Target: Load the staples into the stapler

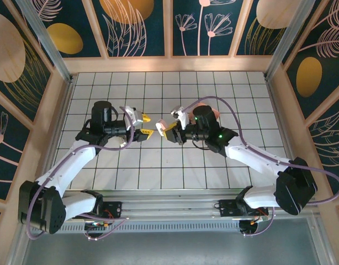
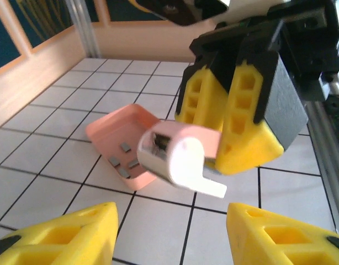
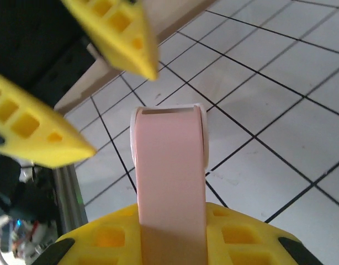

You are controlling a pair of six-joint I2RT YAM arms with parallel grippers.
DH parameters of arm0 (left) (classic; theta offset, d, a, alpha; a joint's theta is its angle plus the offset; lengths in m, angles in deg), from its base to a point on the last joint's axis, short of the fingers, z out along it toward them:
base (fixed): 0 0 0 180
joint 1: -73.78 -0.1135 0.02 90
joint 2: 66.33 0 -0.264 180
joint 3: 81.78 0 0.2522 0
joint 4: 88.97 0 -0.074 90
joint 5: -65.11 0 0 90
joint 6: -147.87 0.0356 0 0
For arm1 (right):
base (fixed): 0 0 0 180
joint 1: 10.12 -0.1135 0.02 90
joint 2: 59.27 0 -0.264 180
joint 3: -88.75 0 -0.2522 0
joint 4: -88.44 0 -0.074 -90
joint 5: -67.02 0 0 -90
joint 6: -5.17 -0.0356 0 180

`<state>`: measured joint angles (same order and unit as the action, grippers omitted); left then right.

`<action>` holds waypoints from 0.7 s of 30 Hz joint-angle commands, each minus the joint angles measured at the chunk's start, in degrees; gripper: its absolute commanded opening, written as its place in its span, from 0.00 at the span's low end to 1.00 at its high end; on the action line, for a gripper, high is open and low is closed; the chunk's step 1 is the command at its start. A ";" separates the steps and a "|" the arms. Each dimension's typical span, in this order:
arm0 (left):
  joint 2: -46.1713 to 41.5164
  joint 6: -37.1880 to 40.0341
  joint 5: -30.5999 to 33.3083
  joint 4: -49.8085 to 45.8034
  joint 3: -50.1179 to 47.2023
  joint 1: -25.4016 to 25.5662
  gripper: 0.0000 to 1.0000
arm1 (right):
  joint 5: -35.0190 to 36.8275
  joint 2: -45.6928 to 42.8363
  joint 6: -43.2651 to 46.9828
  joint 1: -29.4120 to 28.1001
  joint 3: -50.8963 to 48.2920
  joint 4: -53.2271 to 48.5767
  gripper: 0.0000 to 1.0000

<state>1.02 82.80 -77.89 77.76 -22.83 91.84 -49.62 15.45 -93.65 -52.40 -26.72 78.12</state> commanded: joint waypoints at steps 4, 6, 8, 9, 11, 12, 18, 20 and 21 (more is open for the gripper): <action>-1.83 -9.26 1.36 8.30 -5.36 0.37 0.55 | 3.49 0.89 -23.26 0.36 1.17 4.25 0.03; -1.45 -9.35 1.17 8.30 -5.55 0.67 0.55 | 1.92 1.97 -25.17 0.37 2.07 4.32 0.02; -0.79 -9.63 0.18 8.58 -5.39 0.82 0.56 | 0.75 3.28 -26.03 0.36 3.68 3.21 0.02; -0.42 -9.96 -0.17 9.02 -5.37 0.90 0.56 | 0.42 3.94 -26.32 0.36 4.56 2.35 0.01; 0.43 -11.07 -0.82 10.04 -5.21 1.13 0.57 | -0.44 5.46 -26.60 0.36 6.55 0.74 0.01; 0.86 -11.63 -1.02 10.51 -5.04 1.29 0.57 | -0.69 6.13 -26.73 0.37 7.32 0.17 0.01; 3.00 -13.64 0.35 11.15 -3.96 3.28 0.58 | -1.54 8.06 -27.13 0.27 9.96 -1.37 0.00; 3.31 -16.06 1.60 12.91 -4.34 3.34 0.58 | -1.74 7.96 -27.30 0.27 10.01 -1.23 0.00; 3.46 -17.30 2.75 13.86 -4.56 3.34 0.58 | -1.92 7.91 -27.50 0.27 9.91 -1.03 0.00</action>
<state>3.89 69.97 -76.77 87.53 -28.01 94.88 -50.08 23.37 -119.95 -52.43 -18.64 77.25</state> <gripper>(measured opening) 0.578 0.232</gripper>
